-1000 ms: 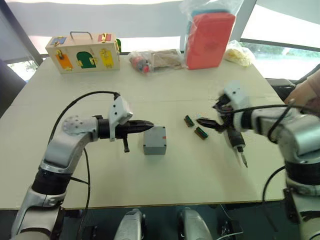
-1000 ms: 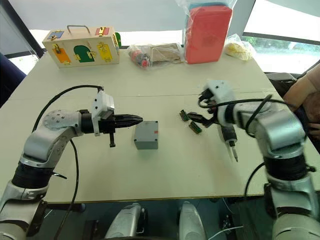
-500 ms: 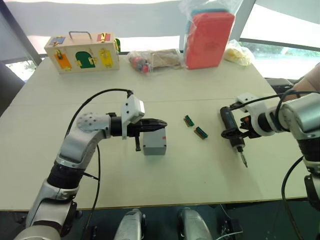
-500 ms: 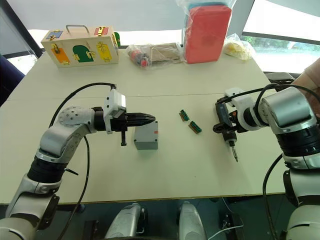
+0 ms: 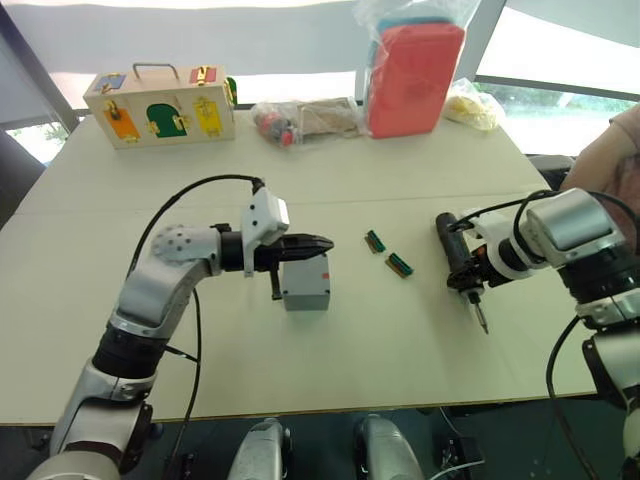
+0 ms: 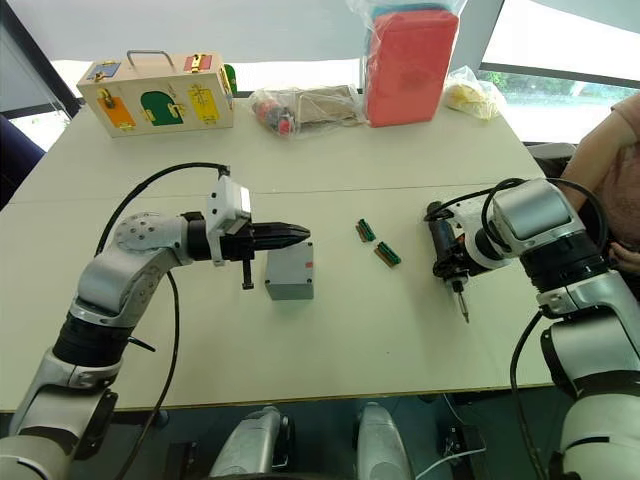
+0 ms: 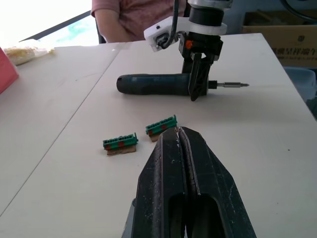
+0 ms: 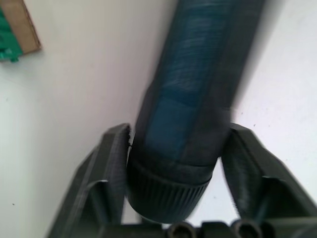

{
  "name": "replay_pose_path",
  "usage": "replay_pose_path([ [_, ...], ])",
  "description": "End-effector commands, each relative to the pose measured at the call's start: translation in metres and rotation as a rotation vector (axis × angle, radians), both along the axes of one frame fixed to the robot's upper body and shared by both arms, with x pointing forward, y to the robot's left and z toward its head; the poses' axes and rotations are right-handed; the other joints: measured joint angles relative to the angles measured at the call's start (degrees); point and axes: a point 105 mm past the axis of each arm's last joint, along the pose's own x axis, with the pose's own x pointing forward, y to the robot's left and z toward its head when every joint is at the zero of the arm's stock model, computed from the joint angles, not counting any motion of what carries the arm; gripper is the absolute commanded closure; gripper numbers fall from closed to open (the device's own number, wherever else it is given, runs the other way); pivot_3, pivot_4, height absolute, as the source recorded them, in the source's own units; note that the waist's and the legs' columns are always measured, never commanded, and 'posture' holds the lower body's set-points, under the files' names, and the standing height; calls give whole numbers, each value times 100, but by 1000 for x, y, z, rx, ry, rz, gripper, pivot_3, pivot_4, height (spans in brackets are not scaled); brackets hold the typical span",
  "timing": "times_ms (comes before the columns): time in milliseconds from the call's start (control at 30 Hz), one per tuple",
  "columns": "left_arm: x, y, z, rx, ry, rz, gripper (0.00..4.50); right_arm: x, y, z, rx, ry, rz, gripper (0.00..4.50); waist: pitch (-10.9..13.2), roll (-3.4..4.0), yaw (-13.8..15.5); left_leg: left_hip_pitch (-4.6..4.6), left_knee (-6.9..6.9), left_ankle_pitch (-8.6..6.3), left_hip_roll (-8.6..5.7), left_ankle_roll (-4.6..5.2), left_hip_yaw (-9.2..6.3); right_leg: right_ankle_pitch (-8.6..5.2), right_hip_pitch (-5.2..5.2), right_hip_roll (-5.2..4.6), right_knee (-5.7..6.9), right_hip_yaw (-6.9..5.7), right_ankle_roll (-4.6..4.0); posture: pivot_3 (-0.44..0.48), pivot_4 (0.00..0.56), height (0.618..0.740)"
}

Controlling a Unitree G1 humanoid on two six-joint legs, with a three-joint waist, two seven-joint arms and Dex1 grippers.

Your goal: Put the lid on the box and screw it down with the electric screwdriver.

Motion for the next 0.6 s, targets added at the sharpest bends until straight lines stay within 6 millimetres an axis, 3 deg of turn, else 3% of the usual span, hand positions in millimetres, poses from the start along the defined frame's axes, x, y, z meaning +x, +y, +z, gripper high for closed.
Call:
replay_pose_path([
  [33,-4,3,10,-6,-52,4,4500,5,14,8,61,-11,30,2633,0,0,-11,0,0,0,0,0,1,0,0,0,0,0,0,0,150,730],
  [133,-4,4,11,0,-52,6,4500,8,15,13,69,-25,24,2636,0,0,-14,1,0,0,0,0,1,0,0,0,0,0,0,0,150,730],
  [333,-2,10,12,19,-53,17,4500,24,19,61,97,-276,68,2638,8,14,9,-1,0,0,0,0,4,0,-5,-1,3,2,0,0,150,730],
  [467,0,16,11,33,-45,33,4500,22,44,94,213,-455,178,2638,16,26,24,-18,-1,0,-1,0,3,1,-21,-2,4,1,1,0,150,730],
  [533,3,25,6,64,-31,60,4500,16,87,135,378,-797,393,2638,14,21,27,-20,-1,0,-1,0,1,1,-22,-2,4,0,1,0,150,730],
  [600,5,31,2,82,-15,77,4500,2,108,160,473,-1043,475,2638,15,18,-15,-20,-1,0,1,0,-3,1,-19,2,3,-3,2,0,150,730],
])
